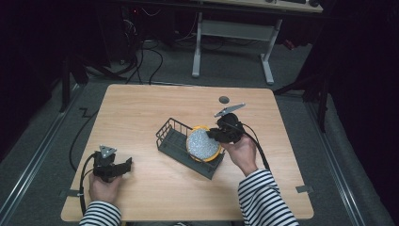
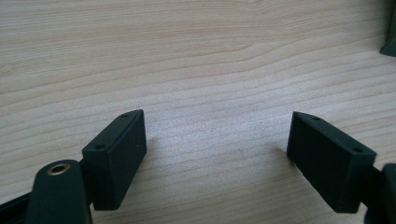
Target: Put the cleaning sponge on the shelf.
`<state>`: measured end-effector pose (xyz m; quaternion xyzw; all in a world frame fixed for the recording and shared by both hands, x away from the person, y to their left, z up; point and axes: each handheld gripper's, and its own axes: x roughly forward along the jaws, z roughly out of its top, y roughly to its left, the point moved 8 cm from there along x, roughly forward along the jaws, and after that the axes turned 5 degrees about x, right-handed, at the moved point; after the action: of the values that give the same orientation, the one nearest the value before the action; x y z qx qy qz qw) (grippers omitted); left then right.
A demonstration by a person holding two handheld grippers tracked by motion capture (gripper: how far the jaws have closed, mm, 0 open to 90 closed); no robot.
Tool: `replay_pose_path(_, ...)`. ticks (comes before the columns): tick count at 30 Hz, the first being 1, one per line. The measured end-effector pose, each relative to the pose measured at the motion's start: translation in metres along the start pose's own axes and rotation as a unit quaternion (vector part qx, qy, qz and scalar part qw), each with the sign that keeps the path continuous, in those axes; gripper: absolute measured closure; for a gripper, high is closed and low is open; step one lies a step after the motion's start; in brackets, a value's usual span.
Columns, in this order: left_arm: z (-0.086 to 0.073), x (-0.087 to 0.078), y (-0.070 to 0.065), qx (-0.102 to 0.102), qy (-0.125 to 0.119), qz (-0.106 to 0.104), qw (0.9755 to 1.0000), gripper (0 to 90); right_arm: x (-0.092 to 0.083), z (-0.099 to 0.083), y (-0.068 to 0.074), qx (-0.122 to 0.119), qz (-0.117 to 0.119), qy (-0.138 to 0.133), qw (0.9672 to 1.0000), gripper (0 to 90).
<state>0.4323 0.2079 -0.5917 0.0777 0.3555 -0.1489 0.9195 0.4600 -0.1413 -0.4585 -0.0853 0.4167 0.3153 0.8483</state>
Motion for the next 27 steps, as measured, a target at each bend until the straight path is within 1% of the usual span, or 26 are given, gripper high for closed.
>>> replay_pose_path(5,0.000,0.000,0.000,0.000,0.000,-0.001,1.0000,20.2,0.001,-0.002,0.003,-0.001,0.002,0.005,1.0000,79.7)
replay_pose_path(9,0.000,0.000,0.000,0.000,0.000,0.000,1.0000,20.3,0.004,-0.005,0.006,-0.009,0.006,0.009,0.9999,79.5)
replay_pose_path(12,0.000,0.000,0.000,-0.001,0.000,-0.001,1.0000,20.3,0.004,-0.008,0.005,0.005,0.012,0.006,0.9999,79.3)
replay_pose_path(14,0.000,0.000,0.000,-0.001,0.000,-0.001,1.0000,20.3,0.004,-0.008,0.004,0.004,0.015,0.005,0.9999,79.1)
replay_pose_path(16,0.000,0.000,0.000,-0.001,0.000,0.000,1.0000,20.3,0.004,-0.008,0.006,0.005,0.013,0.007,0.9999,78.7)
replay_pose_path(17,0.000,0.000,0.000,-0.001,0.000,0.000,1.0000,20.4,0.004,-0.009,0.006,0.001,0.013,0.006,0.9999,78.4)
replay_pose_path(20,0.000,0.000,0.000,0.000,0.000,0.001,1.0000,20.5,0.003,-0.009,0.007,0.001,0.014,0.007,0.9999,75.9)
replay_pose_path(21,0.000,0.000,0.000,-0.001,0.000,0.000,1.0000,20.5,0.003,-0.009,0.007,0.001,0.013,0.006,0.9999,73.8)
replay_pose_path(22,0.000,0.000,0.000,-0.001,0.000,0.000,1.0000,20.4,0.001,-0.008,0.005,0.010,0.016,0.001,0.9998,65.7)
replay_pose_path(24,0.000,0.000,0.000,0.000,0.000,0.000,1.0000,20.4,0.000,-0.007,0.004,0.020,0.019,-0.004,0.9996,58.0)
replay_pose_path(25,0.000,0.000,0.000,0.000,0.000,0.000,1.0000,20.5,0.000,-0.007,0.004,0.020,0.019,-0.004,0.9996,58.0)
replay_pose_path(26,0.000,0.000,0.000,0.000,0.000,0.001,1.0000,20.5,-0.002,-0.006,0.003,0.021,0.016,-0.009,0.9996,55.3)
replay_pose_path(27,0.000,0.000,0.000,0.000,0.000,0.001,1.0000,20.5,-0.006,-0.005,0.001,0.027,0.015,-0.020,0.9993,51.2)
